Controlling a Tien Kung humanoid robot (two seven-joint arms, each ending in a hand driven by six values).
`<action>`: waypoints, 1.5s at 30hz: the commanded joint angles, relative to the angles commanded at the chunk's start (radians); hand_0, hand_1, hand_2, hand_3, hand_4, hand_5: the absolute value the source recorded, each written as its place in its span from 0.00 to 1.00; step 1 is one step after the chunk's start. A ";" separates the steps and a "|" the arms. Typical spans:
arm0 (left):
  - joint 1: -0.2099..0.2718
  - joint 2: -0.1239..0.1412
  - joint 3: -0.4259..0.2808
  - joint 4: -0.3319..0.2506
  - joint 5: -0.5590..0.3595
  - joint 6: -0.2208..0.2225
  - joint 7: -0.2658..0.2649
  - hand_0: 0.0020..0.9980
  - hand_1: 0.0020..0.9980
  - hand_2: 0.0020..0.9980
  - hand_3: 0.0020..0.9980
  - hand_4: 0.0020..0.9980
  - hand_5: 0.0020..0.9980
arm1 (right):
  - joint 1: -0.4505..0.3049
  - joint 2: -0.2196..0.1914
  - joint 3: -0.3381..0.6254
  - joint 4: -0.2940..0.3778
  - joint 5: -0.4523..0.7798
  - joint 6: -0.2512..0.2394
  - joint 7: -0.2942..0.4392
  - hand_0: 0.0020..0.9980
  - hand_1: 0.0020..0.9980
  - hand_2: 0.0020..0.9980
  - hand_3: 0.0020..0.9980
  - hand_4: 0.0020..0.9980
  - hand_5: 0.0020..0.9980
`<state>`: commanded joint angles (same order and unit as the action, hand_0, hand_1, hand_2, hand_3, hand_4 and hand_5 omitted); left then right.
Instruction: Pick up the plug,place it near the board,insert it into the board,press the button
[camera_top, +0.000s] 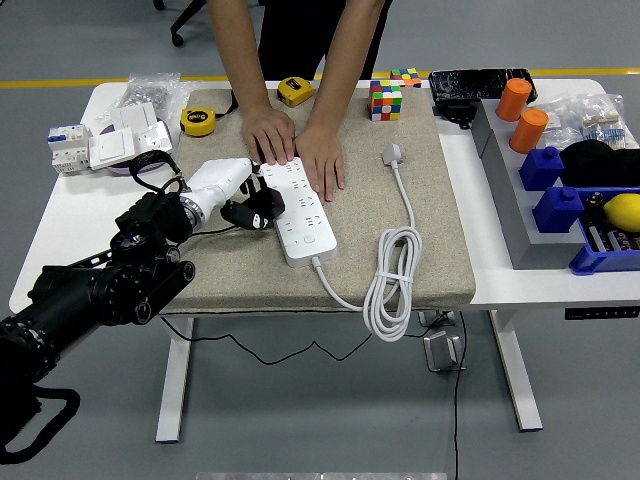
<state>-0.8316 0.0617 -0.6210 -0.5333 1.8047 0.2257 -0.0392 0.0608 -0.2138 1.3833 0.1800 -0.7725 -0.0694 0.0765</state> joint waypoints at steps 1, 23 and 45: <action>-0.001 0.000 0.001 0.000 0.001 0.000 0.000 0.43 0.54 0.43 0.46 0.57 0.03 | 0.000 0.000 -0.001 0.000 0.000 0.000 0.000 0.97 0.92 0.87 0.87 1.00 0.95; -0.010 0.001 0.010 0.001 0.013 -0.026 0.002 0.51 0.64 0.60 0.59 0.81 0.16 | 0.003 0.000 -0.002 0.000 0.014 0.005 0.003 0.97 0.92 0.87 0.87 1.00 0.95; -0.012 0.021 0.015 -0.030 0.016 -0.073 0.009 0.65 0.77 0.75 0.78 0.94 0.22 | 0.003 0.001 0.006 0.000 0.017 0.013 0.002 0.98 0.92 0.87 0.87 1.00 0.94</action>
<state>-0.8435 0.0826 -0.6058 -0.5629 1.8208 0.1524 -0.0303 0.0642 -0.2131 1.3895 0.1800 -0.7552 -0.0565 0.0786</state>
